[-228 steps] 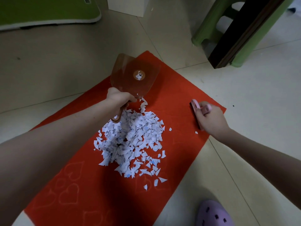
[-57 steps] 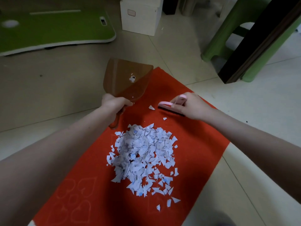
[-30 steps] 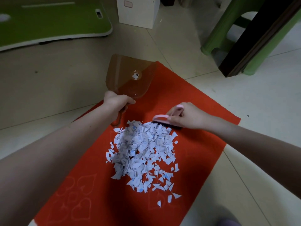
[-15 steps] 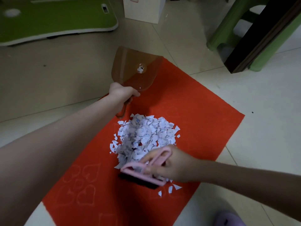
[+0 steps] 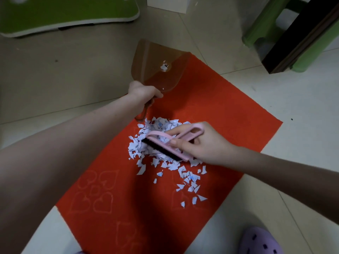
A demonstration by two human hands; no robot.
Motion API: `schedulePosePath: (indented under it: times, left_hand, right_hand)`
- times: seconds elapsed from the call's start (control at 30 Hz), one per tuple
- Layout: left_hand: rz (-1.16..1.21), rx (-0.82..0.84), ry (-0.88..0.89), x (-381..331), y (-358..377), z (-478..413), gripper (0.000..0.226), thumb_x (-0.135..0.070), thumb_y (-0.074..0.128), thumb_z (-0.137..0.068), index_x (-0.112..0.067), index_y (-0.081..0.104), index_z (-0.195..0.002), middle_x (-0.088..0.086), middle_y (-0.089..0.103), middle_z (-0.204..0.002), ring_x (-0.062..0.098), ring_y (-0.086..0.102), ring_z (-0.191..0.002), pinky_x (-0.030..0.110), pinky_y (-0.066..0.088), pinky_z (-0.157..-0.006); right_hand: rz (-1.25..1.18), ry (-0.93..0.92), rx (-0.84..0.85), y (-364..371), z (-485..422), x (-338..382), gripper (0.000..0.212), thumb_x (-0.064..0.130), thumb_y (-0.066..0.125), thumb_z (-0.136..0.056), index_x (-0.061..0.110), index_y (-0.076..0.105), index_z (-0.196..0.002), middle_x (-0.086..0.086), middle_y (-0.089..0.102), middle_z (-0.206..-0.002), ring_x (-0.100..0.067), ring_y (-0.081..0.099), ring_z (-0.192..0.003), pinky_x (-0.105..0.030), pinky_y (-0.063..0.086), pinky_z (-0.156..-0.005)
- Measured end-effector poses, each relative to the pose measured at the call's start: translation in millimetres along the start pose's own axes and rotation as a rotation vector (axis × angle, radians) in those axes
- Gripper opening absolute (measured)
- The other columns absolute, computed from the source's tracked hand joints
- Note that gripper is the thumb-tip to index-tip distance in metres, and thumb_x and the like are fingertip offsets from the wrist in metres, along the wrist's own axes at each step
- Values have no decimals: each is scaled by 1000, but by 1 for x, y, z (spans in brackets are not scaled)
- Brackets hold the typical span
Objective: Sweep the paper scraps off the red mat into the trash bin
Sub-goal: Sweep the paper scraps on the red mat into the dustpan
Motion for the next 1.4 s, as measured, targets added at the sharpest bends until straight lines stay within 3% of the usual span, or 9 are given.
schedulePosePath:
  times: [0.2, 0.3, 0.4, 0.57, 0.67, 0.73, 1.03, 1.2, 1.4]
  left_hand:
    - [-4, 21, -4, 2, 5, 0, 33, 3, 76, -70, -10, 46, -64, 5, 49, -54, 7, 39, -28, 18, 35, -36]
    - [-17, 33, -13, 3, 7, 0, 31, 2, 76, -71, -10, 48, -66, 4, 50, -56, 9, 42, -36, 21, 39, -40]
    - [-21, 51, -26, 5, 8, -1, 28, 0, 76, -72, -10, 50, -69, 4, 52, -59, 10, 44, -42, 20, 40, -41]
    - [-26, 50, -33, 8, 8, -2, 28, 0, 75, -73, -10, 50, -66, 4, 51, -58, 10, 42, -41, 19, 38, -38]
    - [-25, 38, -49, 11, 10, -1, 31, 1, 76, -72, -10, 47, -65, 4, 50, -56, 9, 41, -35, 19, 38, -38]
    - [-33, 37, -42, 9, 12, -1, 33, 1, 76, -72, -10, 46, -65, 4, 48, -53, 6, 39, -27, 17, 36, -35]
    - [-46, 48, -42, 10, 15, 0, 31, -1, 76, -72, -10, 49, -63, 3, 49, -54, 7, 40, -31, 19, 39, -39]
    - [-45, 56, -46, 12, 16, -2, 31, -1, 76, -71, -11, 48, -64, 4, 50, -57, 10, 42, -38, 21, 39, -43]
    - [-63, 60, -46, 11, 16, 0, 31, -1, 76, -73, -11, 47, -63, 3, 47, -53, 6, 39, -28, 15, 37, -35]
  right_hand:
    - [-147, 158, 194, 27, 26, -30, 18, 20, 62, -90, 11, 70, -103, -3, 74, -85, -17, 69, -73, -36, 57, -69]
    - [-206, 181, 391, 73, 56, -48, 22, 22, 61, -88, 10, 70, -105, -10, 74, -88, -11, 66, -65, -26, 54, -60]
    - [-138, 176, 460, 93, 71, -57, 23, 18, 63, -90, 7, 69, -110, -12, 73, -87, -29, 65, -67, -38, 53, -59]
    - [82, 99, 314, 43, 38, -44, 26, 43, 47, -87, 32, 69, -96, 9, 66, -67, -11, 57, -55, -26, 48, -52]
    - [118, 60, 169, 0, 20, -31, 26, 33, 58, -92, 24, 68, -114, 4, 74, -88, -22, 68, -68, -41, 54, -60]
    - [12, 74, 143, -13, 18, -28, 27, 30, 63, -90, 22, 69, -115, 9, 73, -100, -12, 69, -83, -34, 56, -71]
    - [28, 152, 567, 57, 67, -67, 19, 15, 63, -91, 7, 71, -106, 7, 71, -86, 11, 59, -71, -3, 39, -66]
    - [258, 48, 413, 13, 38, -58, 22, 23, 60, -93, 20, 70, -112, 27, 67, -82, 14, 58, -73, -7, 41, -64]
    - [136, -13, 363, -10, 30, -31, 25, 24, 62, -92, 23, 69, -117, 11, 72, -105, -1, 67, -91, -21, 52, -74]
Point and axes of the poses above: each hand's wrist, its own z-axis away from the middle knuckle, its own y-axis out of the palm, x = y × z, the point moved 8 cm from there along -z, towards the middle knuckle
